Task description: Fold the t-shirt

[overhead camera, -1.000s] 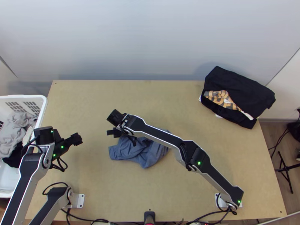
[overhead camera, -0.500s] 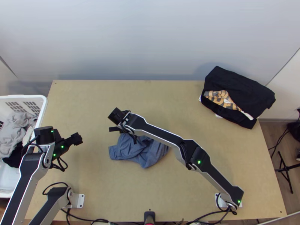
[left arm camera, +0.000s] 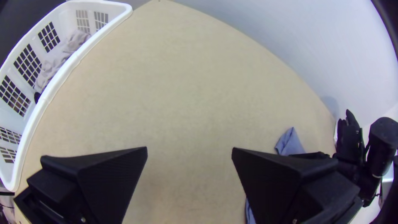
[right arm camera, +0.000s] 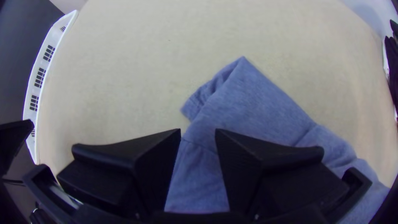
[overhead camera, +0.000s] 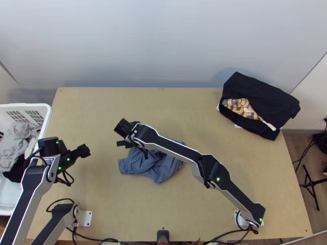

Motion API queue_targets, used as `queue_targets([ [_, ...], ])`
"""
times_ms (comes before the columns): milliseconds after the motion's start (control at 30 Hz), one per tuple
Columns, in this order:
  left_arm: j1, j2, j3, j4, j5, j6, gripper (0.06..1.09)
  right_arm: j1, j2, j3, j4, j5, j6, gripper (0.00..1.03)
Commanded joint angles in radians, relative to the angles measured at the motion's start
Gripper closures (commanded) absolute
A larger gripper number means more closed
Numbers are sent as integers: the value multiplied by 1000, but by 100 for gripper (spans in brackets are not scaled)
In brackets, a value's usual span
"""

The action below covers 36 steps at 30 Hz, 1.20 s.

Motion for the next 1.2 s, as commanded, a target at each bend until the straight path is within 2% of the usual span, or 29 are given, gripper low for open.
queue_targets([
  [0, -2, 10, 7, 5, 0, 2, 10, 14, 7, 21, -12, 1, 2, 60],
  [767, -2, 20, -2, 14, 0, 2, 10, 36, 76, 31, 6, -1, 16, 61],
  [867, 0, 27, 1, 19, -1, 2, 10, 34, 87, 31, 6, 2, 13, 81],
  [967, 0, 33, 7, 19, -1, 2, 10, 34, 93, 30, 15, 10, 9, 90],
  [1000, 0, 35, 7, 19, 0, 2, 10, 34, 93, 28, 17, 29, 5, 97],
  [1033, 0, 35, 7, 19, -1, 2, 10, 33, 92, 28, 18, 45, -1, 100],
  [1167, 0, 37, 7, 19, 0, 2, 10, 25, 58, 30, 25, 52, -5, 100],
])
